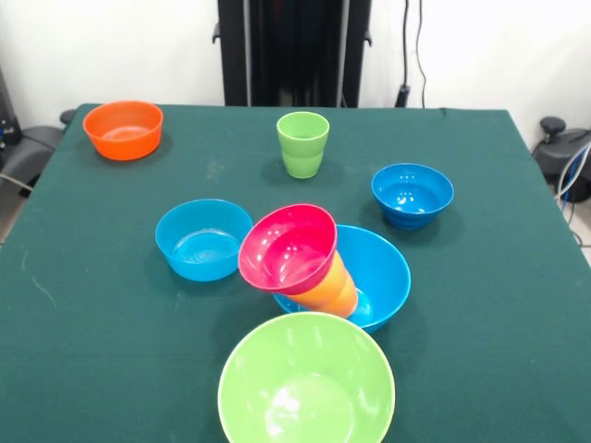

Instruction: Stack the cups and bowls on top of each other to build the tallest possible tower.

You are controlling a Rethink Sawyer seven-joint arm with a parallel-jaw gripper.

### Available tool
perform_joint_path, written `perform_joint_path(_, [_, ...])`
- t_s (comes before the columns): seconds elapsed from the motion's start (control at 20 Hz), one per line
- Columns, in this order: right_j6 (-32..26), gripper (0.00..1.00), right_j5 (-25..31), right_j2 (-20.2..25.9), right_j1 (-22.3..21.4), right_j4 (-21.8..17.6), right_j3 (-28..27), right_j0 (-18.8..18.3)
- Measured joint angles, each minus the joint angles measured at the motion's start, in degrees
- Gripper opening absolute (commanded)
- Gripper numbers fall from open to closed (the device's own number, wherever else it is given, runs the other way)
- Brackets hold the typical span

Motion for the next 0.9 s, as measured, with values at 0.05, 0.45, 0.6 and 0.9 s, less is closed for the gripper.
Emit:
perform_joint_path(0.05, [0.5, 1.00, 1.5, 0.0, 0.2, 0.1, -0.4, -0.1])
perform_joint_path(0.45, [7.2, 1.00, 14.4, 0.6, 2.8, 0.7, -4.5, -0.7])
perform_joint_path(0.6, [10.1, 1.00, 15.4, 0.9, 4.5, 0.8, -5.8, -1.0])
perform_joint_path(0.9, [12.9, 1.00, 10.7, 1.1, 9.4, 0.7, -6.5, -1.6])
